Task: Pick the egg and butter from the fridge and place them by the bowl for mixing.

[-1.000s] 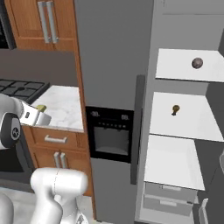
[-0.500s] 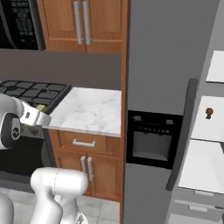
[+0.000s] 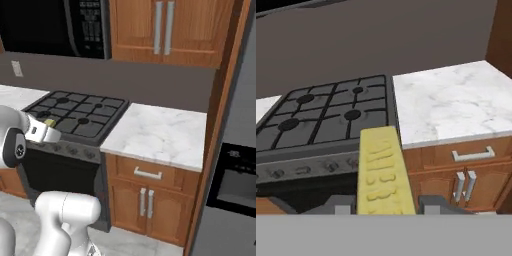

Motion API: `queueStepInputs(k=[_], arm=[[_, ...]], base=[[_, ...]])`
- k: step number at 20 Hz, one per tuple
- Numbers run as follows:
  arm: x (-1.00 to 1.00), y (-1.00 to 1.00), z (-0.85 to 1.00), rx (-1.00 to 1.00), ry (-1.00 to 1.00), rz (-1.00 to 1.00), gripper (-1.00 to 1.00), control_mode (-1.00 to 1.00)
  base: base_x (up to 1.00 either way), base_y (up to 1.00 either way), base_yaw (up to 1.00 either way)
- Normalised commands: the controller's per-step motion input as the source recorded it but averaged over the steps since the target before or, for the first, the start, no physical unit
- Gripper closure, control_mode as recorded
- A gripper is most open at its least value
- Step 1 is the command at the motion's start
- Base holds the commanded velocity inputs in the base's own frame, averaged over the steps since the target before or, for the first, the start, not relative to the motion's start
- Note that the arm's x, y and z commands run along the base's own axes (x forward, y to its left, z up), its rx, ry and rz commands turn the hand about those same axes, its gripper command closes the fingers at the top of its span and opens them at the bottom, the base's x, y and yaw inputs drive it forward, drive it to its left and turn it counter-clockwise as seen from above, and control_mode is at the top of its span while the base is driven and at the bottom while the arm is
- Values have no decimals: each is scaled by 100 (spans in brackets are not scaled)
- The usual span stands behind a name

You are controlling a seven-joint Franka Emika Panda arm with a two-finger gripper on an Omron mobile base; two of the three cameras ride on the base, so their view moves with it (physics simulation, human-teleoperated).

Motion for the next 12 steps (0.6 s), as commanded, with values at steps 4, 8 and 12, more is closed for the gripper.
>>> queueStepInputs(k=[4, 8, 12], arm=[[0, 0, 0, 0, 0, 0, 100, 100], [0, 0, 0, 0, 0, 0, 100, 100], [0, 0, 0, 0, 0, 0, 100, 100]], base=[[7, 50, 61], [13, 46, 60], [50, 52, 25]])
